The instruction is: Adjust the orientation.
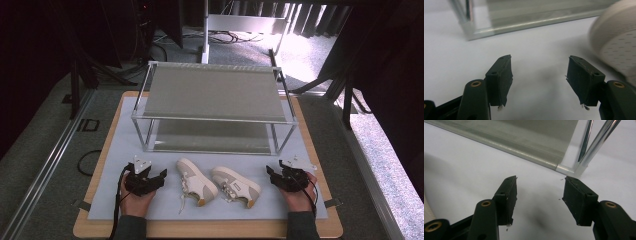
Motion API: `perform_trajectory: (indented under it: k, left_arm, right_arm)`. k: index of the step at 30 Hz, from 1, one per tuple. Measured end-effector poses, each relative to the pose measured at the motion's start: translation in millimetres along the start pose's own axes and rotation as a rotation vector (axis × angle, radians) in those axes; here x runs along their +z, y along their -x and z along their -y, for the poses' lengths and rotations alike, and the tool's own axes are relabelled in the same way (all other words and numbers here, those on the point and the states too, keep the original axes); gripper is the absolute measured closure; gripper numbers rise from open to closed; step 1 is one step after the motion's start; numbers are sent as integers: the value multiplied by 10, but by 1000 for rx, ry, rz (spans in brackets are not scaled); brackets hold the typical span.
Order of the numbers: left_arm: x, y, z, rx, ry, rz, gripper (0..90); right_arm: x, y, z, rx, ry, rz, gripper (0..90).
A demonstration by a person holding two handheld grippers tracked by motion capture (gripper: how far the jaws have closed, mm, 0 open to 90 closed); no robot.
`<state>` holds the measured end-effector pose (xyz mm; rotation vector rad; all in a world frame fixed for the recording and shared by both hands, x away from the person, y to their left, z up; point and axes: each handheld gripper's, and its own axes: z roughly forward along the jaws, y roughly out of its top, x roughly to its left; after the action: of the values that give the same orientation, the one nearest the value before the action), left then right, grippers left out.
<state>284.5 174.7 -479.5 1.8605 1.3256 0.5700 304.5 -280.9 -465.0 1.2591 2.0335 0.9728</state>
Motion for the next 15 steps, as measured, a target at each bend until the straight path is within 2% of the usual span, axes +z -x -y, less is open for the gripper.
perform_trajectory:
  k: [4, 6, 11, 15]
  left_arm:
    - [-29, 45, -32, 11, 13, 19, 363]
    - [-88, 88, -44, 42, 36, 15, 363]
    - [-180, 125, -24, 38, 59, 36, 363]
    - [-241, 193, -2, 73, 85, 40, 363]
  right_arm:
    - [26, -17, 8, -1, -2, -11, 440]
    - [50, -52, 10, -13, -5, -18, 440]
    - [23, -91, -11, -31, 9, -14, 442]
    - [21, -95, 0, -50, 20, 1, 445]
